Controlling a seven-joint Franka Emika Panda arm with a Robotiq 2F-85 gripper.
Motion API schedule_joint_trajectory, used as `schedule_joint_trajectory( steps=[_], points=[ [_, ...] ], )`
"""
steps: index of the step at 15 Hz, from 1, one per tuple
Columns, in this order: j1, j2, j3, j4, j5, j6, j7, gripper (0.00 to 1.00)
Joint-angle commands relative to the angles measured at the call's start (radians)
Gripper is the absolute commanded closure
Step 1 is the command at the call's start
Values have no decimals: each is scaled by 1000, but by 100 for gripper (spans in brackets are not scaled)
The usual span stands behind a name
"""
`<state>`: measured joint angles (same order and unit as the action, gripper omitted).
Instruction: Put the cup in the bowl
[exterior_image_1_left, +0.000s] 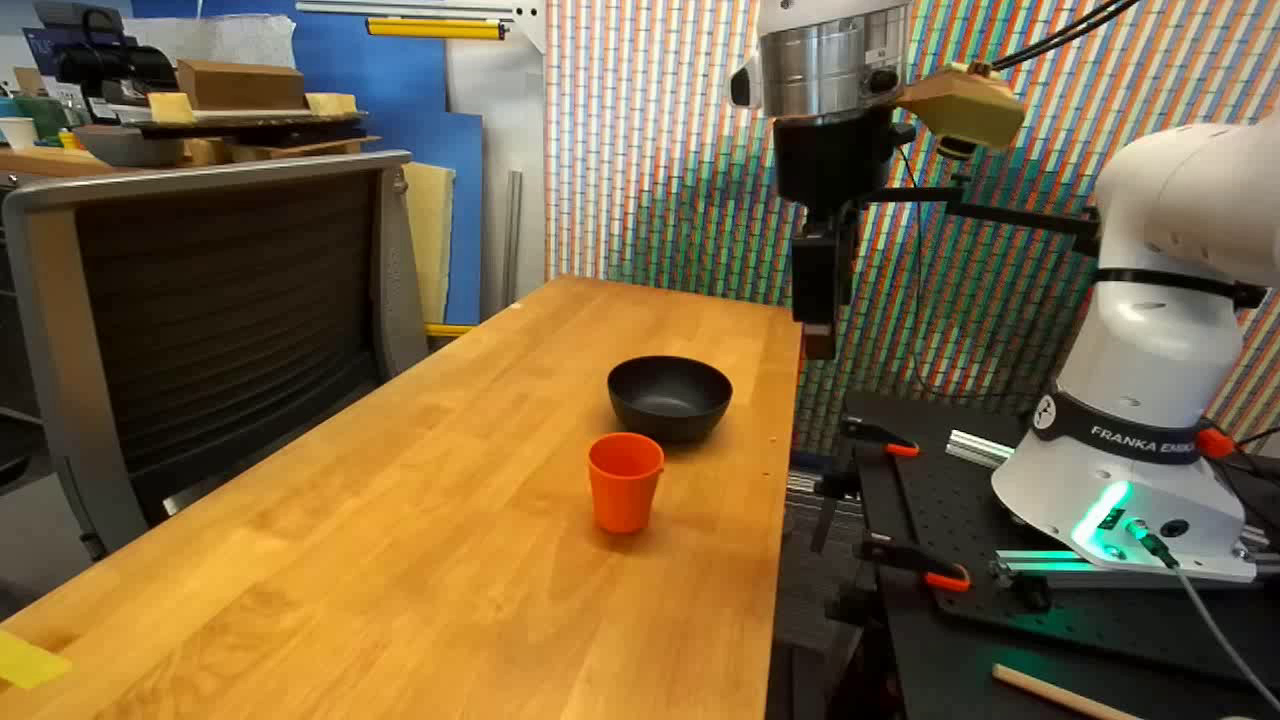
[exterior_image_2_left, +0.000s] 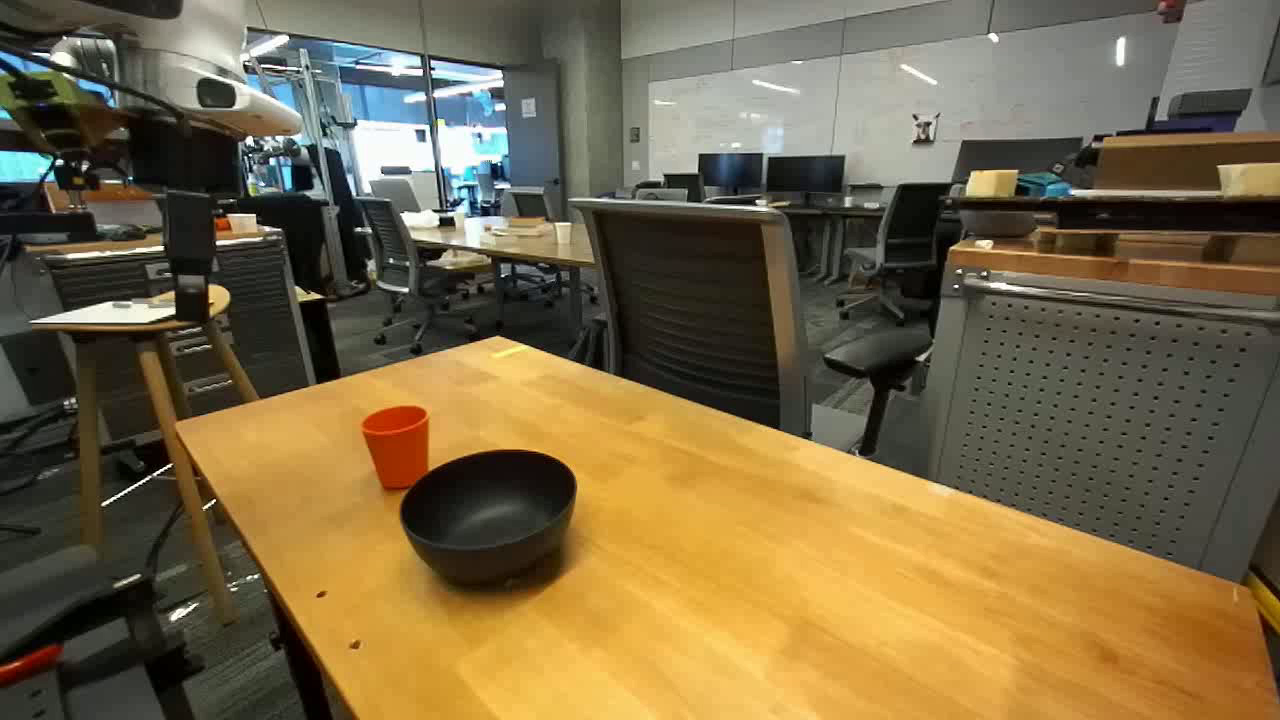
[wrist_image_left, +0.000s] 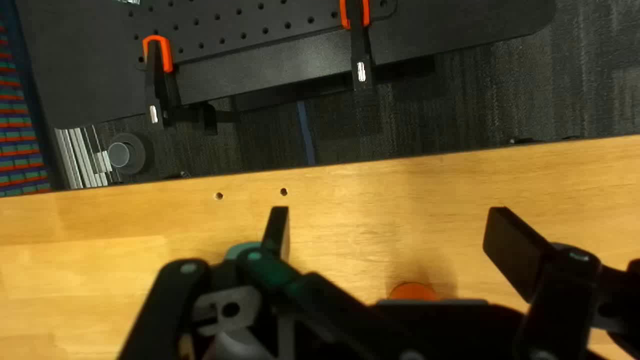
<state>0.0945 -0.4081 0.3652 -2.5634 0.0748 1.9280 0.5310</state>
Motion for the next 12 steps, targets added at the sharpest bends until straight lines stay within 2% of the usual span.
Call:
schedule_joint_trajectory(
  steps=[1, 3, 5, 7, 12],
  points=[
    [23, 3, -23, 3, -9, -2, 8, 0],
    [23, 3, -23, 5, -9, -2, 8, 0],
    [26, 16, -16, -18, -5, 51, 18, 0],
    [31, 54, 16, -49, -7, 173, 78, 0],
    [83, 244, 74, -58, -27, 481, 216, 0]
  ],
)
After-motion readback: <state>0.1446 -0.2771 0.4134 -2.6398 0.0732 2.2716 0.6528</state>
